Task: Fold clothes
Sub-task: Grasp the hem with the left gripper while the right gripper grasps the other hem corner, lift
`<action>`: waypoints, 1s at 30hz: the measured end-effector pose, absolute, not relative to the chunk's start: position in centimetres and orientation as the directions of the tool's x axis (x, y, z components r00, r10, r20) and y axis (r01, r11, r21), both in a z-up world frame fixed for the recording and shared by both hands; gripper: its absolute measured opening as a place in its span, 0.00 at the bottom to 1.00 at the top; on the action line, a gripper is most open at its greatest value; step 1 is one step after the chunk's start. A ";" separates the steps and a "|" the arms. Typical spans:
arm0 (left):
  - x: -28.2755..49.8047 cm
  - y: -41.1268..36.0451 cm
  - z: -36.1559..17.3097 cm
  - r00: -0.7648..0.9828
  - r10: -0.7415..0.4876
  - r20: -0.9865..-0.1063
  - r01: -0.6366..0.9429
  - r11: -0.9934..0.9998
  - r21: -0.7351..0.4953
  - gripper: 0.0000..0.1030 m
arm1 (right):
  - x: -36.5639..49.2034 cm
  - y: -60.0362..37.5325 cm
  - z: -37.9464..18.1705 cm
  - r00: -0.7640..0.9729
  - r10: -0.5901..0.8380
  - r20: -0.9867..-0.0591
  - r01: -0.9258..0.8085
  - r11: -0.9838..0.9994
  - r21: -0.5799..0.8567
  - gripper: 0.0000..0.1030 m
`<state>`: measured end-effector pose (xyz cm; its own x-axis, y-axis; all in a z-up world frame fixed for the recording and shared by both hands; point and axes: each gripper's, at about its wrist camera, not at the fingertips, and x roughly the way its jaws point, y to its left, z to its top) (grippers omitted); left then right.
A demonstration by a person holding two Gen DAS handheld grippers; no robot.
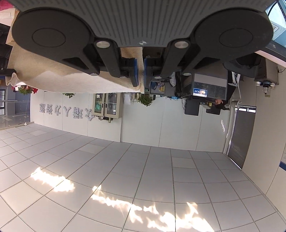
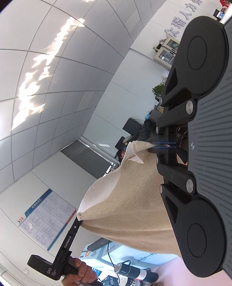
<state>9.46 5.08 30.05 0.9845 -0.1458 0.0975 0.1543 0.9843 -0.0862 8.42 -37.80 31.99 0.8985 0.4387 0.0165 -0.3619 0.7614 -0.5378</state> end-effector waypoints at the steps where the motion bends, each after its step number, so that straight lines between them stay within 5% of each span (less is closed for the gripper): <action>1: 9.9 5.0 30.1 0.986 -0.144 0.087 0.152 0.985 -0.085 0.06 | 8.7 -37.9 32.0 0.901 0.434 0.018 -0.358 0.765 -0.536 0.03; 6: 12.8 4.4 30.8 0.992 -0.124 0.034 0.126 0.989 -0.081 0.06 | 11.0 -37.9 31.9 0.908 0.418 0.030 -0.343 0.783 -0.519 0.03; 19: 11.6 4.0 33.0 0.983 -0.173 0.059 0.175 0.984 -0.023 0.06 | 9.6 -38.9 31.8 0.895 0.443 0.050 -0.375 0.809 -0.452 0.03; 25: 4.4 5.1 29.8 0.962 -0.274 -0.006 0.274 0.962 0.020 0.06 | 2.8 -40.8 30.3 0.820 0.572 -0.006 -0.559 0.799 -0.223 0.03; 30: -2.2 6.7 23.4 0.886 -0.413 -0.210 0.409 0.910 -0.064 0.06 | -2.9 -43.6 23.8 0.729 0.661 -0.176 -0.642 0.750 0.158 0.03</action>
<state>-2.22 6.71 23.41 0.8863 -0.4127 -0.2100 0.4088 0.9104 -0.0636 -2.88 -43.61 23.83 0.7291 0.6614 -0.1760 -0.6424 0.7500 0.1576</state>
